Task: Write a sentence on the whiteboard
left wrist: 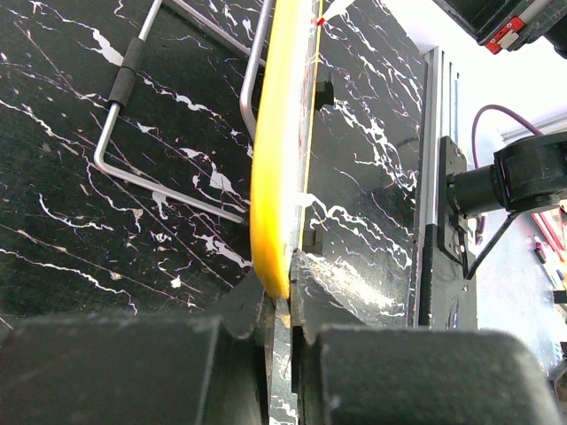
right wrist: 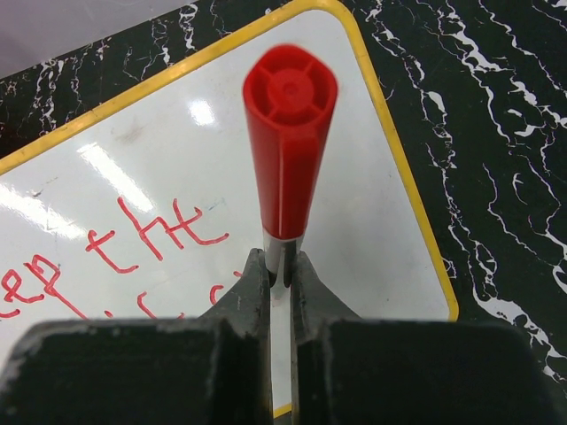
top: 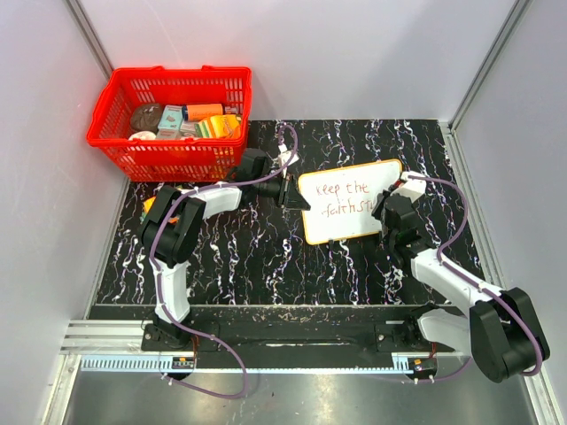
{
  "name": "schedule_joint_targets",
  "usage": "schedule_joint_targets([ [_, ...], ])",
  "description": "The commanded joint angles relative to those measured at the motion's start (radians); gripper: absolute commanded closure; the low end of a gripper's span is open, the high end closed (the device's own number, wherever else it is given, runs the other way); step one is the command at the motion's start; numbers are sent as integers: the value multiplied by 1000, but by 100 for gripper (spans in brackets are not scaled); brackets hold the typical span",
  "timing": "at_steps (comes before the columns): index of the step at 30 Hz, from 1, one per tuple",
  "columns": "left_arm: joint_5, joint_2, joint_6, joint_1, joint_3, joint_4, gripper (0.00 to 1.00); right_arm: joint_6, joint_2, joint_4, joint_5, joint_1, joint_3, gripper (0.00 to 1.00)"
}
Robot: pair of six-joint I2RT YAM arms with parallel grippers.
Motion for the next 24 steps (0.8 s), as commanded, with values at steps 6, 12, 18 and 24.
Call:
schedule_joint_targets([
  [6, -87, 52, 153, -28, -40, -105, 100, -23, -11, 29, 14, -10, 57, 100],
  [12, -87, 53, 153, -28, -39, -104, 100, -29, -11, 39, 14, -10, 65, 100],
  [18, -87, 53, 153, -28, -39, -105, 100, -37, -11, 36, 31, -13, 78, 100],
  [24, -87, 53, 153, -28, -39, -105, 100, -42, -15, 36, 39, -17, 78, 100],
])
